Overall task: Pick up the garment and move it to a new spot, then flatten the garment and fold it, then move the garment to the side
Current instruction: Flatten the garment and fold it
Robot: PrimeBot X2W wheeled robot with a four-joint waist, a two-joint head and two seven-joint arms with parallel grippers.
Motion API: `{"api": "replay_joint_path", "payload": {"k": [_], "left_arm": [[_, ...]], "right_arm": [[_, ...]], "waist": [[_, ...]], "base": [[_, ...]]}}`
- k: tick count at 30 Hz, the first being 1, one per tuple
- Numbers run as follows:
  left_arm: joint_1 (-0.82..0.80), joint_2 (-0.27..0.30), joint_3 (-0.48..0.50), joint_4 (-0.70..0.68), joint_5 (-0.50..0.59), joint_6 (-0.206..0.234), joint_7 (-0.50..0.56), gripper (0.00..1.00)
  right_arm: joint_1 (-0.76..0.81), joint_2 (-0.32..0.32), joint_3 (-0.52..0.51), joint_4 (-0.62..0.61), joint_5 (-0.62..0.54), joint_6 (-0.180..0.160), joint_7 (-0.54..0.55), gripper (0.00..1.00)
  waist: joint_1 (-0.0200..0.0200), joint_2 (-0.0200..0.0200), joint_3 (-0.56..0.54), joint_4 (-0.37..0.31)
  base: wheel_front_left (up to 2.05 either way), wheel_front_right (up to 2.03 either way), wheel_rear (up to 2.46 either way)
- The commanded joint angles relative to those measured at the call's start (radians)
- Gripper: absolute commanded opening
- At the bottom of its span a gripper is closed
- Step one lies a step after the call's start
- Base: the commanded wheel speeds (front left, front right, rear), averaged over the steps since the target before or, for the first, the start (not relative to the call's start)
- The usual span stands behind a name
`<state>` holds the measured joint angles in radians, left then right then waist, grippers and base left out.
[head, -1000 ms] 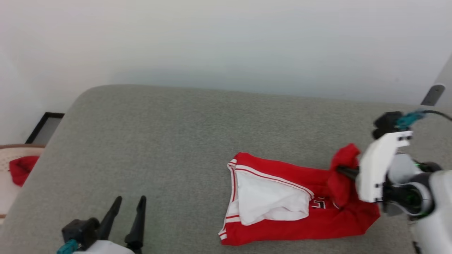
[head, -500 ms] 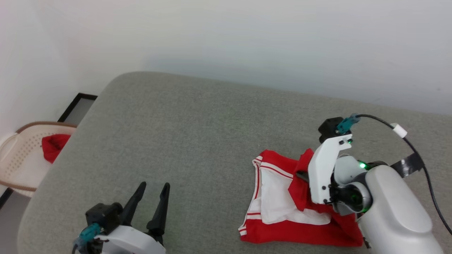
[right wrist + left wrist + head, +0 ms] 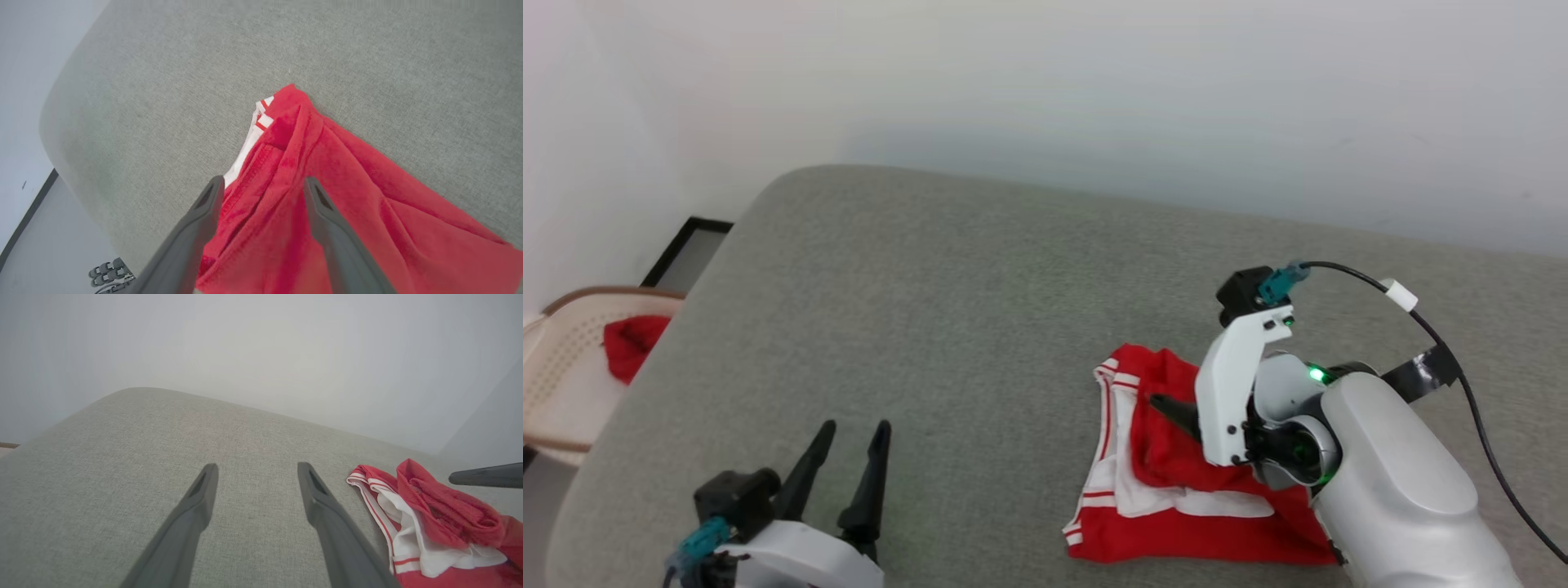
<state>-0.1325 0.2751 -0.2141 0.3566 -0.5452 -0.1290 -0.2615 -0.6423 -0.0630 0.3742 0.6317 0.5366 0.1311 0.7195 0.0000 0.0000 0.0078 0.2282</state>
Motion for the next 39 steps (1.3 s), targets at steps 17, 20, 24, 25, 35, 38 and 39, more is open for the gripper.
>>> {"api": "replay_joint_path", "payload": {"k": [17, 20, 24, 25, 35, 38, 39], "left_arm": [[0.06, 0.027, 0.09, -0.04, 0.038, -0.002, -0.003, 1.0], [0.075, 0.029, 0.113, -0.05, 0.043, -0.002, -0.003, 1.0], [0.1, 0.036, 0.142, -0.064, 0.048, -0.002, -0.003, 1.0], [0.107, 0.038, 0.148, -0.065, 0.054, -0.002, -0.003, 1.0], [0.153, 0.042, 0.196, -0.087, 0.094, -0.002, -0.003, 1.0], [0.166, 0.047, 0.215, -0.093, 0.099, -0.002, -0.003, 1.0], [0.169, 0.048, 0.221, -0.097, 0.101, -0.002, -0.003, 1.0]], "right_arm": [[0.109, -0.25, 0.076, -0.327, 0.137, -0.001, -0.28, 1.0], [0.145, -0.304, 0.05, -0.364, 0.12, -0.001, -0.392, 1.0], [0.204, -0.363, 0.026, -0.394, 0.101, -0.001, -0.549, 1.0], [0.215, -0.374, 0.021, -0.4, 0.102, -0.001, -0.581, 1.0], [0.362, -0.461, -0.063, -0.404, 0.101, -0.001, -0.782, 1.0], [0.409, -0.468, -0.084, -0.402, 0.1, -0.001, -0.813, 1.0], [0.423, -0.467, -0.097, -0.399, 0.101, -0.001, -0.822, 1.0]], "waist": [[0.0, 0.0, -0.033, -0.191], [0.0, 0.0, -0.035, -0.221], [0.0, 0.0, -0.039, -0.254], [0.0, 0.0, -0.04, -0.26], [0.0, 0.0, -0.061, -0.279], [0.0, 0.0, -0.067, -0.28], [0.0, 0.0, -0.069, -0.28]], "base": [[0.0, 0.0, 0.0], [0.0, 0.0, 0.0], [0.0, 0.0, 0.0], [0.0, 0.0, 0.0], [0.0, 0.0, 0.0], [0.0, 0.0, 0.0], [0.0, 0.0, 0.0]]}}
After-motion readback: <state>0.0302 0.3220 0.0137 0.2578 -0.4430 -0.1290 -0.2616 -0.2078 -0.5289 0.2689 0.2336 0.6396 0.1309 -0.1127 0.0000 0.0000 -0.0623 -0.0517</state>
